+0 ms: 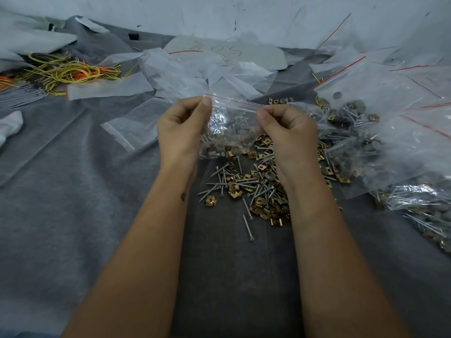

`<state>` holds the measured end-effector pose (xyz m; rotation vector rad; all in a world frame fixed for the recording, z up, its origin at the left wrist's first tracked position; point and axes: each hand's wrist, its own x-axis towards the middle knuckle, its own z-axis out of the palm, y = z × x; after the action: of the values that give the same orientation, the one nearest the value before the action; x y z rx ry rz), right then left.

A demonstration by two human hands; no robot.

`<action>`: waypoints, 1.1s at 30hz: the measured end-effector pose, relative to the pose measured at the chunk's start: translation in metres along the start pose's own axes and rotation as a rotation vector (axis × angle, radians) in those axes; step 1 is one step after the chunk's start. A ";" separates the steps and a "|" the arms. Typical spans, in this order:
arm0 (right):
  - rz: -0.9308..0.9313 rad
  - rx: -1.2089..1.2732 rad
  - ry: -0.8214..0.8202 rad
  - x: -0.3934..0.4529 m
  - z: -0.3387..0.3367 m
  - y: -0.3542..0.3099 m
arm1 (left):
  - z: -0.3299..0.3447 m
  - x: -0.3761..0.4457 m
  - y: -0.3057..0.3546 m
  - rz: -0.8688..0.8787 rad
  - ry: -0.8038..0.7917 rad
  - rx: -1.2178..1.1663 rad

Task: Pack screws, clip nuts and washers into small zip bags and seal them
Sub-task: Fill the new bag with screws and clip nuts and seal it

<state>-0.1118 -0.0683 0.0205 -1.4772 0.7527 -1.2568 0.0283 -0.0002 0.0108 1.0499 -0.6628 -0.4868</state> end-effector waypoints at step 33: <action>0.048 0.086 -0.085 -0.008 0.012 -0.004 | 0.005 -0.007 -0.008 -0.070 -0.353 -0.108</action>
<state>-0.1033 -0.0568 0.0220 -1.4256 0.6661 -1.1683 0.0195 -0.0026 0.0034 0.8944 -0.9020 -0.7710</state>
